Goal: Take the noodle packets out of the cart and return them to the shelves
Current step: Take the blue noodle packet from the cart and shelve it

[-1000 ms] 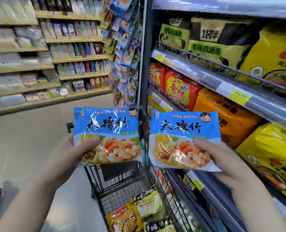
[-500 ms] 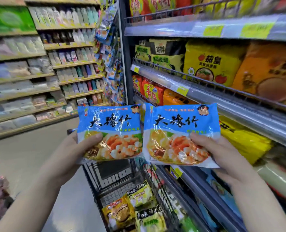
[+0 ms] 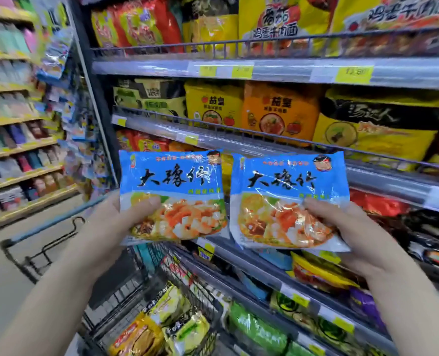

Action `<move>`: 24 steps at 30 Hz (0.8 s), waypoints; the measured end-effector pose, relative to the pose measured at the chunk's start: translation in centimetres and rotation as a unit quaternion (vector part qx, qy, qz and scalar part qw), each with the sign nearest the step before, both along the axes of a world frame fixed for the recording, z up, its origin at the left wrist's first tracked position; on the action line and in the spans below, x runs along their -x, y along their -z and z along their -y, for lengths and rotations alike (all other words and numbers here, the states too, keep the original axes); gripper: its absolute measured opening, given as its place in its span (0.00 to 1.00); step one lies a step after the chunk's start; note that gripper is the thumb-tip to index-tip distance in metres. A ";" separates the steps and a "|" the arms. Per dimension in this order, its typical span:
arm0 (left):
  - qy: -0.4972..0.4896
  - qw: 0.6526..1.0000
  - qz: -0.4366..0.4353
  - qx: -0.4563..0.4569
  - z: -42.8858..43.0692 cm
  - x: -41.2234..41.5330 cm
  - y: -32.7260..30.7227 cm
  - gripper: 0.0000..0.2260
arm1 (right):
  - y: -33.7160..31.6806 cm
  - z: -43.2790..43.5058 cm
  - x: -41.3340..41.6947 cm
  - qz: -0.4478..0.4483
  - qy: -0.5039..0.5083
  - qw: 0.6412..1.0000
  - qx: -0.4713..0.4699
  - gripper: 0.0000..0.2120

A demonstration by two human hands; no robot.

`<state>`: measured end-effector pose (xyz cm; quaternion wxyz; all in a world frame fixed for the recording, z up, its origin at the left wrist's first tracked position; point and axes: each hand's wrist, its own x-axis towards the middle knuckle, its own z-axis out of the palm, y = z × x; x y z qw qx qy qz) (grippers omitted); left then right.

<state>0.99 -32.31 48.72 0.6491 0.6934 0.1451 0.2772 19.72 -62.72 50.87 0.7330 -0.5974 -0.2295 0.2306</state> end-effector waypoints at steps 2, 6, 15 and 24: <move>0.016 1.000 -0.024 -0.010 0.4 -0.9 1.0 0.45 | 0.3 3.0 1.7 -0.005 0.033 0.999 0.006 0.10; 0.094 0.995 -0.039 -0.009 2.9 -3.4 3.4 0.28 | 1.0 9.9 5.6 -0.022 0.124 0.992 0.011 0.08; 0.250 0.967 -0.036 -0.022 18.5 -7.6 0.7 0.35 | -1.2 26.5 14.6 0.016 0.289 0.957 0.019 0.08; 0.347 0.937 0.032 -0.023 40.0 -6.0 -3.3 0.39 | -2.2 45.7 20.4 0.059 0.350 0.935 -0.010 0.33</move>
